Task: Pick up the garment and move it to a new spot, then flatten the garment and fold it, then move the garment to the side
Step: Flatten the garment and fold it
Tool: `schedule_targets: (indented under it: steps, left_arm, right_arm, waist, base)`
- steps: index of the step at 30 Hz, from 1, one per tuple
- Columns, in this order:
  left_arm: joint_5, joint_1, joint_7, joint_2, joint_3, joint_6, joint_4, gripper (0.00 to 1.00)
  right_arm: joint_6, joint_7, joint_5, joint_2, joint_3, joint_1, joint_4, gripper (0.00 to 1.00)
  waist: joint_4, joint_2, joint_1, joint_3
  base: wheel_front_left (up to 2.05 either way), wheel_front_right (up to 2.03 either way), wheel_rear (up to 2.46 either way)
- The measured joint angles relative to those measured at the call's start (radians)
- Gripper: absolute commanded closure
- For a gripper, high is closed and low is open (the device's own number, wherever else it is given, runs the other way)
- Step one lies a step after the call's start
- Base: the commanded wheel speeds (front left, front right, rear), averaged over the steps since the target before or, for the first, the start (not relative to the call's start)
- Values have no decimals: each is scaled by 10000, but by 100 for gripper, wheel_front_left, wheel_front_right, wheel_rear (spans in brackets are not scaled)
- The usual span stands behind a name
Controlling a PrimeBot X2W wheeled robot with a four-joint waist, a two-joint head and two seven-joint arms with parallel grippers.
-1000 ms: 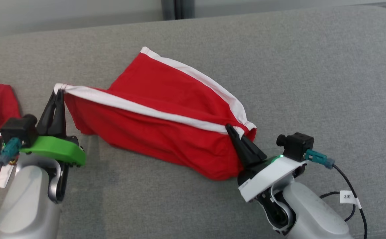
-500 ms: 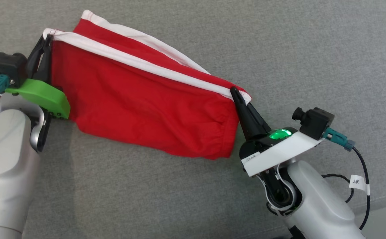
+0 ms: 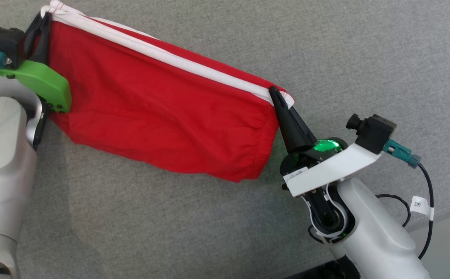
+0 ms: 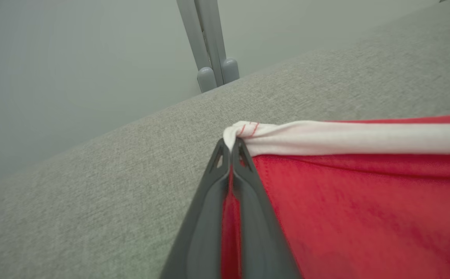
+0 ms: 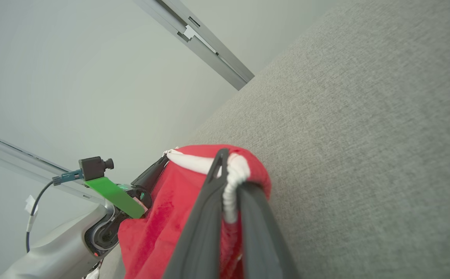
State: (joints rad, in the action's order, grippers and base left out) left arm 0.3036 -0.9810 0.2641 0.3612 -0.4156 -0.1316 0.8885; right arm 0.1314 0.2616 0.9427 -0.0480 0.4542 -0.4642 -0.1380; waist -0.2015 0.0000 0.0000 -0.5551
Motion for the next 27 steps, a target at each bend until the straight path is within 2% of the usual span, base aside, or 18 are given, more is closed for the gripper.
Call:
schedule_targets:
  steps: [1, 2, 3, 4, 8, 14, 24, 27]
  left_arm:
    - [-36, -64, 0, -13, -21, 0, 140, 100]
    - [-50, -83, 0, -31, -13, 4, 215, 83]
    - [-56, -85, 0, -50, 4, 31, 291, 10]
    - [-50, -83, 0, -81, 59, 86, 343, 0]
    - [35, 110, -2, -140, 282, 132, 397, 0]
    - [360, 907, -2, -362, 654, 127, 454, 0]
    - [1218, 1501, -326, -771, 307, 35, 1864, 0]
    - [1638, 1569, -807, -894, -67, 31, 1973, 100]
  right_arm:
    - [0, 2, -2, -2, 17, -16, -42, 100]
    - [0, 2, -19, 0, 31, -38, -109, 93]
    - [0, 2, -102, 6, 56, -61, -221, 54]
    - [0, 2, -228, 6, 82, -66, -326, 0]
    - [-2, 2, -782, 2, -130, 30, -660, 0]
    - [-2, 2, -1960, -4, -1049, 581, -1080, 0]
    - [-2, 2, -3221, -8, -2084, 1208, -1465, 0]
    - [-2, 2, -3568, -6, -2311, 1251, -1549, 0]
  waist:
    - [-7, 0, 0, 7]
    - [-8, 0, 0, 22]
    - [-7, 0, 0, 56]
    - [-3, 0, 0, 100]
    - [36, 0, 0, 316]
    - [121, 0, 0, 822]
    - [307, 0, 0, 1666]
    - [372, 0, 0, 1826]
  base:
    - [0, 0, 0]
    - [0, 0, 0]
    - [0, 0, 0]
    - [0, 0, 0]
    - [0, 0, 0]
    - [0, 0, 0]
    - [0, 0, 0]
    - [0, 0, 0]
